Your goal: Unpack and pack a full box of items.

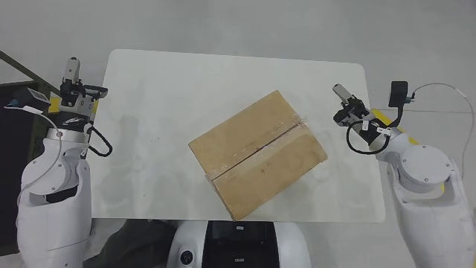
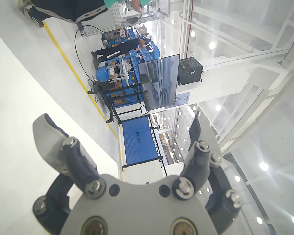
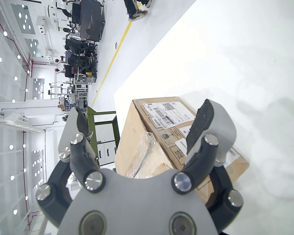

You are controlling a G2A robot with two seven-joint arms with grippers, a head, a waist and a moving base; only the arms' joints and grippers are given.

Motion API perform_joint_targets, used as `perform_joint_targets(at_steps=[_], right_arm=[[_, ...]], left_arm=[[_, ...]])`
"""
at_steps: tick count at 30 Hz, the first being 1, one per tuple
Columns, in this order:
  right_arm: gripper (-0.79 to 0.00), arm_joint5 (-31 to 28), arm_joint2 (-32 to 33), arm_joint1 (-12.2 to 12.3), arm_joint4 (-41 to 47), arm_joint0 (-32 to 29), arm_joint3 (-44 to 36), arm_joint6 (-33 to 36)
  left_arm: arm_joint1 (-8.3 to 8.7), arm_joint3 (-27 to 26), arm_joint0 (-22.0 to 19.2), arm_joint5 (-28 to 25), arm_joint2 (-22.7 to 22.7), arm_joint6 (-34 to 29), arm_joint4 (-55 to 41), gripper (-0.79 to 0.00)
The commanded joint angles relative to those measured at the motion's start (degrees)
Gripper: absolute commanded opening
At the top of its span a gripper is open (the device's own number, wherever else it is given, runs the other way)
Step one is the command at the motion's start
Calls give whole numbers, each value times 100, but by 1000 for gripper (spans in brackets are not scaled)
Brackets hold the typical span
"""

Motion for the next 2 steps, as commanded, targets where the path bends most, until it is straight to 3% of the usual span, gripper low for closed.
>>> perform_joint_targets(at_steps=[1,2], right_arm=[[0,0,0,0,0,0,0,0],[0,0,0,0,0,0,0,0]], left_arm=[[0,0,0,0,0,0,0,-1],[0,0,0,0,0,0,0,-1]])
